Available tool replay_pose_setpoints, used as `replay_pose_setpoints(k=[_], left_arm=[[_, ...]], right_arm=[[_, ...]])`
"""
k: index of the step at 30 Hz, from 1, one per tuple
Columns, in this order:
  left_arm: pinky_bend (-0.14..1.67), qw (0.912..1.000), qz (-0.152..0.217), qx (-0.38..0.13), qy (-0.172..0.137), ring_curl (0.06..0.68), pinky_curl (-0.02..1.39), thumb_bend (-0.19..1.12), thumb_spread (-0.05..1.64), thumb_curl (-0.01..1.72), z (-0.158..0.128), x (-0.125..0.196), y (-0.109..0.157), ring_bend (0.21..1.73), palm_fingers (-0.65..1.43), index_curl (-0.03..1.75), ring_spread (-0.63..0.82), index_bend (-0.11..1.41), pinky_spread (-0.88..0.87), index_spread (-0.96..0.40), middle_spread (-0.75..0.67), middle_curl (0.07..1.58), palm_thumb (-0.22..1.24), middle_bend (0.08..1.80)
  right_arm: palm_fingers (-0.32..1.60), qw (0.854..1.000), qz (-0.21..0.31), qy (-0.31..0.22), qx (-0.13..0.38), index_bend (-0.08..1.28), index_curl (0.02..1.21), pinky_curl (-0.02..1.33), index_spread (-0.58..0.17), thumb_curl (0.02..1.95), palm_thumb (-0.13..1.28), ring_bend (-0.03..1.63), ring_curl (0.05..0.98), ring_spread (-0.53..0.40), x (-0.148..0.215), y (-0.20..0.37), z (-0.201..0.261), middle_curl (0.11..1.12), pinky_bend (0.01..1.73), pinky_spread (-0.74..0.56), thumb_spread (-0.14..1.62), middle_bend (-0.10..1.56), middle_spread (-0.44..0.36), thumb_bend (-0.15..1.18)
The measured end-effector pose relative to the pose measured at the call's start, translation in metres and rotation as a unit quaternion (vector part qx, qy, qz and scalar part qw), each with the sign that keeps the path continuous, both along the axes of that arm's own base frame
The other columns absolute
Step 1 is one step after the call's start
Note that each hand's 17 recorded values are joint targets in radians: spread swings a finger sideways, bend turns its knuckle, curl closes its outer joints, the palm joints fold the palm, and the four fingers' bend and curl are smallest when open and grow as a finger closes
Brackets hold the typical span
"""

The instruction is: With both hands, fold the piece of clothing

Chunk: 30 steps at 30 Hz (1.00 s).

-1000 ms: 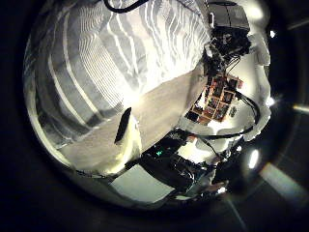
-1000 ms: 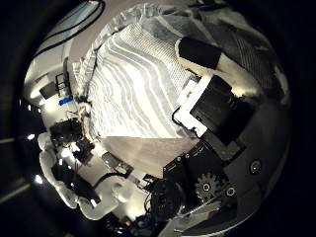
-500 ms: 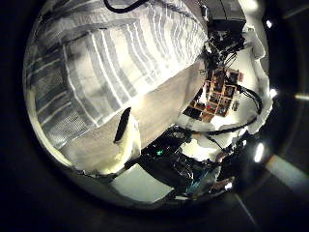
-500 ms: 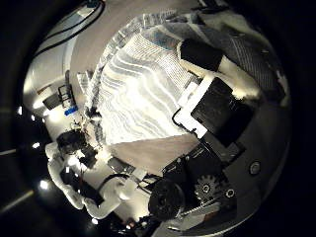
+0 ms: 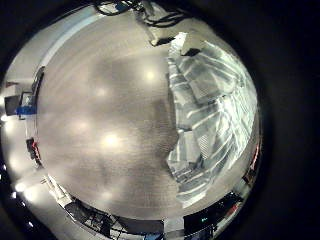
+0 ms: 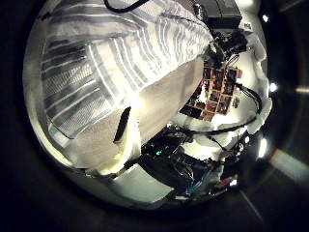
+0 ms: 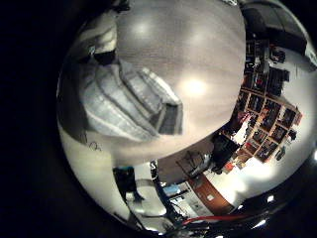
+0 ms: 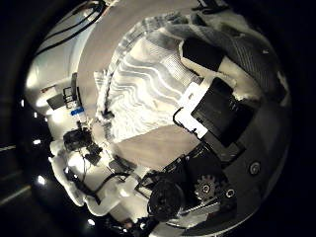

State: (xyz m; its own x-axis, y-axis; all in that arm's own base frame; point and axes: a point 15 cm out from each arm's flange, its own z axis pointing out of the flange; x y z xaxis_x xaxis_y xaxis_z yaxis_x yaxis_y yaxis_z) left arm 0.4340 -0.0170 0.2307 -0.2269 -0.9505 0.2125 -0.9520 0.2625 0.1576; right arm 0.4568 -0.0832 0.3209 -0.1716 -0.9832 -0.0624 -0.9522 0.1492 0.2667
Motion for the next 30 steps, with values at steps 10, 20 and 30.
replay_pose_setpoints(k=[10, 20, 30], left_arm=[[0.42, 0.9999, 0.013, -0.011, -0.003, 0.220, 0.33, -0.02, 1.12, 0.35, 0.000, -0.014, 0.035, 0.61, 0.00, 0.33, 0.49, 0.17, 0.49, 0.01, 0.34, 0.27, 0.43, 0.18], [0.43, 0.9981, 0.054, -0.012, -0.028, 0.223, 0.33, -0.02, 1.12, 0.35, 0.022, -0.031, 0.087, 0.62, 0.00, 0.34, 0.48, 0.18, 0.49, 0.01, 0.34, 0.27, 0.43, 0.17], [0.43, 0.9907, 0.126, -0.004, -0.050, 0.223, 0.33, -0.02, 1.12, 0.35, 0.037, -0.051, 0.165, 0.63, 0.01, 0.34, 0.47, 0.18, 0.49, 0.01, 0.33, 0.27, 0.43, 0.18]], right_arm=[[1.13, 0.995, 0.094, -0.022, -0.014, 1.01, 0.88, 0.75, -0.308, 0.73, 1.04, 1.45, 0.650, -0.185, -0.002, 0.137, 0.042, 0.71, 1.31, -0.19, 1.11, 1.38, -0.129, -0.01], [1.15, 0.980, 0.192, -0.052, -0.002, 1.00, 0.89, 0.77, -0.306, 0.75, 1.03, 1.46, 0.647, -0.188, -0.009, 0.271, 0.032, 0.70, 1.27, -0.21, 1.09, 1.38, -0.133, -0.01], [1.17, 0.963, 0.258, -0.068, 0.033, 1.00, 0.88, 0.79, -0.306, 0.76, 1.01, 1.46, 0.639, -0.183, -0.015, 0.372, -0.009, 0.69, 1.24, -0.21, 1.06, 1.37, -0.132, -0.02]])
